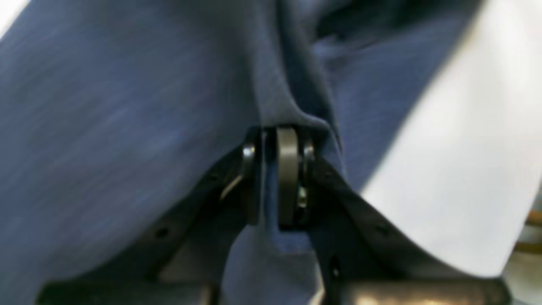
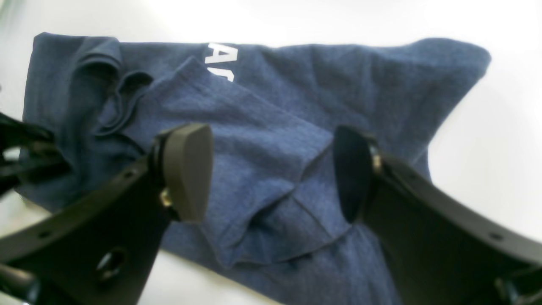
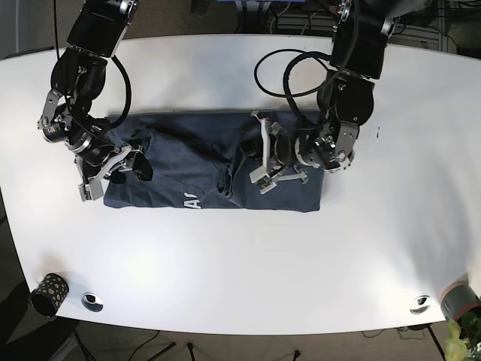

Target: Fold the T-shirt properly

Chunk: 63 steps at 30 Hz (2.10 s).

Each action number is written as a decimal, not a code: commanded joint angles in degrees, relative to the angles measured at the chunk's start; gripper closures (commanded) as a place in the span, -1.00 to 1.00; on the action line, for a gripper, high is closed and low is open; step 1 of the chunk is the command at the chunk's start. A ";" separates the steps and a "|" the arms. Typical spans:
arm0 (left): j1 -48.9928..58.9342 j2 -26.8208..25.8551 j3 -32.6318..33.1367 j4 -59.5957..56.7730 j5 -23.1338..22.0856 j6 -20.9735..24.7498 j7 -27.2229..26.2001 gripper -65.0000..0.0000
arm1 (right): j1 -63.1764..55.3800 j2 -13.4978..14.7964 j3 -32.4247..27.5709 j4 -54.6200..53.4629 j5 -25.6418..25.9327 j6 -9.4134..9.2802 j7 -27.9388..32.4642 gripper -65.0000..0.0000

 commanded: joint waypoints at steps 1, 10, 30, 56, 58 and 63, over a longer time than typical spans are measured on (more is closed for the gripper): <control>-2.93 1.53 1.81 0.95 -1.01 -0.06 -1.14 0.86 | 0.91 0.65 0.20 1.17 0.97 0.17 1.29 -0.31; -7.41 7.51 9.54 -1.42 -1.28 -0.06 -1.23 0.86 | 1.00 0.65 0.20 1.08 0.97 0.17 1.29 -0.31; 3.93 2.67 -21.05 13.79 -1.36 -0.06 -0.97 0.86 | 6.71 5.48 13.30 -9.29 7.13 0.17 -2.31 -0.61; 2.61 -3.31 -32.21 1.39 -8.40 -0.06 -1.23 0.87 | 5.31 4.16 12.24 -24.50 10.12 -0.18 -2.40 -0.95; 2.78 -3.57 -32.13 0.51 -9.72 -0.06 -1.23 0.87 | 4.78 2.58 10.22 -22.13 9.76 -0.36 -2.40 -0.95; 2.96 -3.57 -32.13 -0.36 -9.89 -0.06 -1.23 0.87 | 4.52 -0.06 8.90 -18.88 9.59 -0.53 -2.31 -0.95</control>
